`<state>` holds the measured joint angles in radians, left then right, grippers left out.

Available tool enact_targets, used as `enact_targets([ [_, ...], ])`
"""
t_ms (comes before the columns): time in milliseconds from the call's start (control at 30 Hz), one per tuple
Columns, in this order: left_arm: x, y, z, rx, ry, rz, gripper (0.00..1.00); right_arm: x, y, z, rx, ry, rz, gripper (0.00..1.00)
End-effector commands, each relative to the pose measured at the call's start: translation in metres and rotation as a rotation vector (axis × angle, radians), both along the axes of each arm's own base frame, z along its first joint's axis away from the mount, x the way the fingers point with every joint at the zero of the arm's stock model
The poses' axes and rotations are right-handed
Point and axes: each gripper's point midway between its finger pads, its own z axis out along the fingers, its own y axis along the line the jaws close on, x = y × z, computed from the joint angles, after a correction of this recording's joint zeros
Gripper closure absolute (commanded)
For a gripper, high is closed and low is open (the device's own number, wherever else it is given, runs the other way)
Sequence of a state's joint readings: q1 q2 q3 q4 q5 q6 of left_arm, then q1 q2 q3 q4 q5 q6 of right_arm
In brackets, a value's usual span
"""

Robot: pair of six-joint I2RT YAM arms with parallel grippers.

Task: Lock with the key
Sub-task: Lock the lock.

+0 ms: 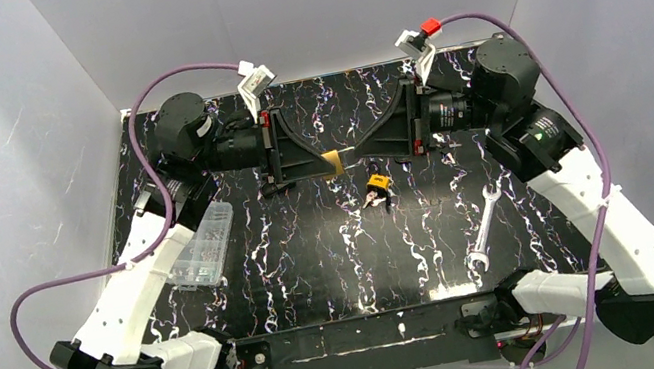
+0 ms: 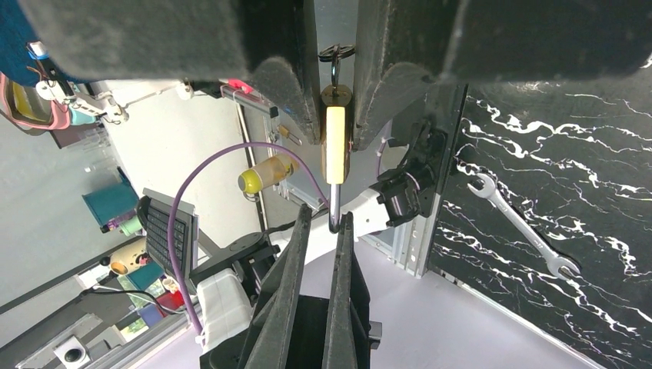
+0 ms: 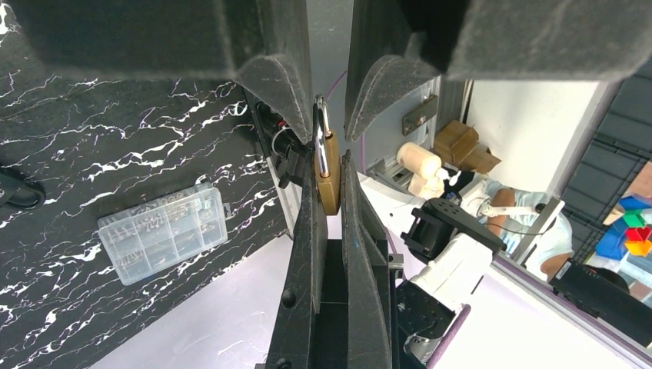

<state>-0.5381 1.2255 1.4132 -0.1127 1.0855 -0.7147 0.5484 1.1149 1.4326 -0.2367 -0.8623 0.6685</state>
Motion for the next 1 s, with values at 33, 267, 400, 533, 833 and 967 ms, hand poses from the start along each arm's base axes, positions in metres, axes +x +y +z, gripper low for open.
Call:
enact_targets([
  [33,0.001,0.001,0.006,-0.013,-0.014,-0.004,1.0,-0.004,0.0,0.014,0.009,-0.065,-0.007,0.74],
  [267,0.0,0.002,0.007,-0.01,-0.016,0.007,1.0,0.004,0.0,0.011,-0.041,-0.074,-0.067,0.79],
  [400,0.005,0.002,0.003,0.012,-0.015,0.043,1.0,0.004,0.002,0.01,-0.064,-0.084,-0.083,0.78],
  [533,0.008,0.003,0.004,0.018,-0.017,0.074,1.0,0.007,0.006,0.006,-0.102,-0.089,-0.106,0.78],
  [833,0.01,0.006,0.007,0.031,-0.031,0.106,1.0,0.016,0.006,-0.004,-0.169,-0.093,-0.168,0.76],
  [967,0.009,0.006,0.009,0.027,-0.037,0.109,1.0,0.019,0.006,-0.006,-0.18,-0.096,-0.186,0.76],
])
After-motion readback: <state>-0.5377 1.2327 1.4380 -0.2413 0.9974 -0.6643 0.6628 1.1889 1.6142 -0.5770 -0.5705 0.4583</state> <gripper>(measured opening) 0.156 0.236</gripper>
